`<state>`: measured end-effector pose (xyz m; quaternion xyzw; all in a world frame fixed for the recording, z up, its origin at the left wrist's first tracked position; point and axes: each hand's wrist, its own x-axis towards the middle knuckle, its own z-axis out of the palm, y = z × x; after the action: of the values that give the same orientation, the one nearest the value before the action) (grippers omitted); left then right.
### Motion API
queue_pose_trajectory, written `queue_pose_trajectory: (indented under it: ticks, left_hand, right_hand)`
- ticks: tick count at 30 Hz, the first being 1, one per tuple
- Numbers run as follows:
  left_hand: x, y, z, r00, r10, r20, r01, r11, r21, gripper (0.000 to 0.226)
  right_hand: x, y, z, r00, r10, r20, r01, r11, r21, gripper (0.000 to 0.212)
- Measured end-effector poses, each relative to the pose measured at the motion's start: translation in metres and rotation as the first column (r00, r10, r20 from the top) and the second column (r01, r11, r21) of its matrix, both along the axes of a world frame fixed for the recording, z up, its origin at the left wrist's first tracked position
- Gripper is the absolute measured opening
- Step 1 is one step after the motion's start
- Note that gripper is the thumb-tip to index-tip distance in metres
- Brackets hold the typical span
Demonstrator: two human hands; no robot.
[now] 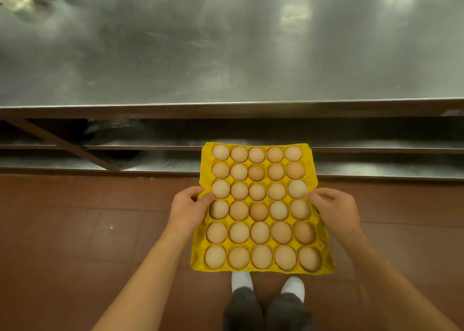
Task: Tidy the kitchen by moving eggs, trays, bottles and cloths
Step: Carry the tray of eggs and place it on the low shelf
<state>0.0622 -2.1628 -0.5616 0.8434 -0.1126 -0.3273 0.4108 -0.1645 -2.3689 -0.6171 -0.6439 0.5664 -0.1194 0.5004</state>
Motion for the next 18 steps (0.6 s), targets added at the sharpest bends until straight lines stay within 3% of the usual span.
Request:
queue_pose_trajectory:
  ticks: [14, 18]
  left_hand:
    - [0.034, -0.051, -0.211, 0.988, -0.095, 0.124, 0.096, 0.995, 0.002, 0.009]
    - [0.034, -0.068, -0.268, 0.984, -0.123, 0.132, 0.125, 0.992, -0.014, 0.007]
  right_hand:
    - [0.025, -0.054, -0.193, 0.999, -0.024, 0.044, 0.024, 1.000, -0.010, 0.013]
    - [0.024, -0.071, -0.257, 0.998, -0.038, 0.052, 0.037, 0.999, 0.021, 0.020]
